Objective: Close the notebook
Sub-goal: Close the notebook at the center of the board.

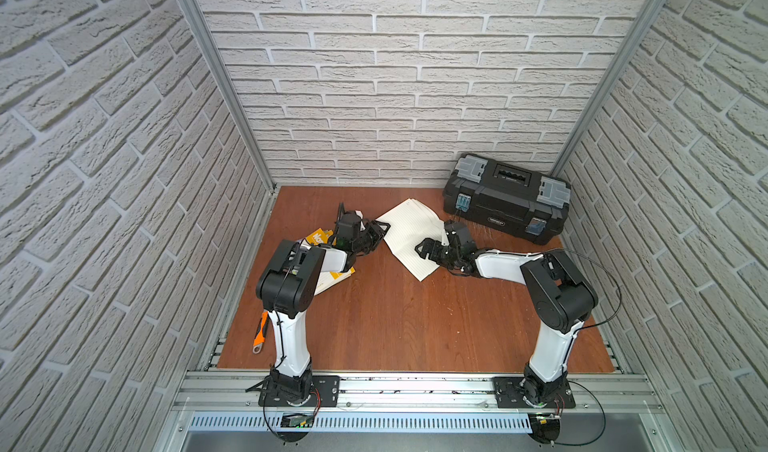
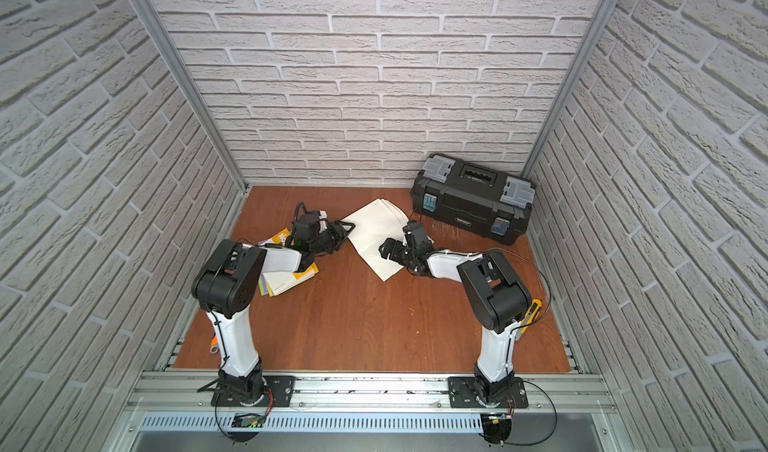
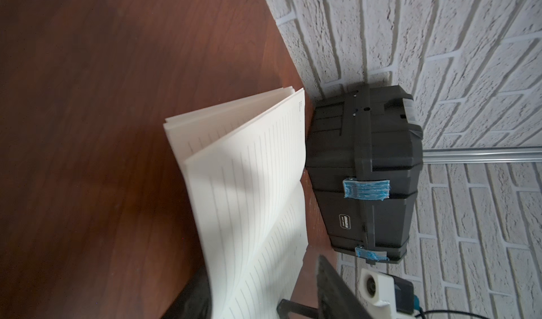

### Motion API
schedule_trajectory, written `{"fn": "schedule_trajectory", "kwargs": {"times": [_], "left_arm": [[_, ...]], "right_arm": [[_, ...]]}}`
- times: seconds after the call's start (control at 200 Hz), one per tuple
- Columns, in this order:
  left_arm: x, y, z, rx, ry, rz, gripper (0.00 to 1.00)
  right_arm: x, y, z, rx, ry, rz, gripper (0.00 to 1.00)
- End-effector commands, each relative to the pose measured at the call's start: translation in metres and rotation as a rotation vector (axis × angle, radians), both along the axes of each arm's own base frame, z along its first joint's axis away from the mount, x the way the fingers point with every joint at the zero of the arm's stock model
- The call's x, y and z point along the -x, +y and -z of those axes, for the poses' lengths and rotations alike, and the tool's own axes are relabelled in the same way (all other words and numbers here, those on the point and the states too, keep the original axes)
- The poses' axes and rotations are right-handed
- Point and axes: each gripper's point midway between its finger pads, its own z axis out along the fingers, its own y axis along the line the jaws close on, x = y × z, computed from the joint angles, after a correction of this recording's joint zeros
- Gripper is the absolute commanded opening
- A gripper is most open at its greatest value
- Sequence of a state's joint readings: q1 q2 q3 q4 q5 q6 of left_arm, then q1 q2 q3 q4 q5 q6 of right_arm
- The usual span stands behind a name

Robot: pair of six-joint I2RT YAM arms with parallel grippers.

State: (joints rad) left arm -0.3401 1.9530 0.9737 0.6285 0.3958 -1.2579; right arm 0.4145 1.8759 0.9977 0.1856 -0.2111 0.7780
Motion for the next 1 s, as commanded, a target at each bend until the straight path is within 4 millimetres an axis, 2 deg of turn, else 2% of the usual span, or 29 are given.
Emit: {"fn": "schedule_trajectory", "kwargs": {"times": [0.0, 0.18, 0.355, 0.385, 0.405, 0.46, 0.49, 0.665, 0.74, 0.865, 0.995], "left_arm": [[-0.001, -0.018, -0.027, 0.042, -0.074, 0.057, 0.55], [0.007, -0.031, -0.033, -0.005, -0.084, 0.109, 0.55], [0.01, -0.029, -0.031, -0.054, -0.084, 0.117, 0.52], [0.01, -0.029, -0.032, -0.062, -0.088, 0.122, 0.47], [0.01, -0.029, -0.032, -0.066, -0.09, 0.125, 0.4], [0.011, -0.028, -0.032, -0.085, -0.088, 0.129, 0.11], [0.012, -0.028, -0.031, -0.1, -0.081, 0.132, 0.0], [0.019, -0.034, -0.031, -0.19, -0.094, 0.182, 0.0], [0.023, -0.036, -0.031, -0.213, -0.103, 0.192, 0.0], [0.03, -0.04, -0.032, -0.233, -0.124, 0.211, 0.0], [0.041, -0.051, -0.047, -0.271, -0.188, 0.248, 0.0]], "right_arm": [[0.016, -0.003, 0.023, 0.017, 0.07, -0.011, 0.92], [0.017, -0.003, 0.024, 0.012, 0.07, -0.012, 0.92], [0.019, -0.005, 0.023, 0.016, 0.071, -0.012, 0.92], [0.019, -0.005, 0.023, 0.016, 0.07, -0.011, 0.92], [0.02, -0.005, 0.023, 0.016, 0.072, -0.01, 0.92], [0.02, -0.006, 0.023, 0.016, 0.07, -0.011, 0.92], [0.02, -0.007, 0.022, 0.016, 0.068, -0.011, 0.92], [0.022, -0.008, 0.019, 0.009, 0.063, -0.011, 0.92], [0.022, -0.007, 0.011, -0.002, 0.039, -0.016, 0.92], [0.021, -0.008, -0.012, -0.009, -0.021, -0.033, 0.92], [0.023, -0.012, -0.043, 0.008, -0.078, -0.058, 0.92]]}}
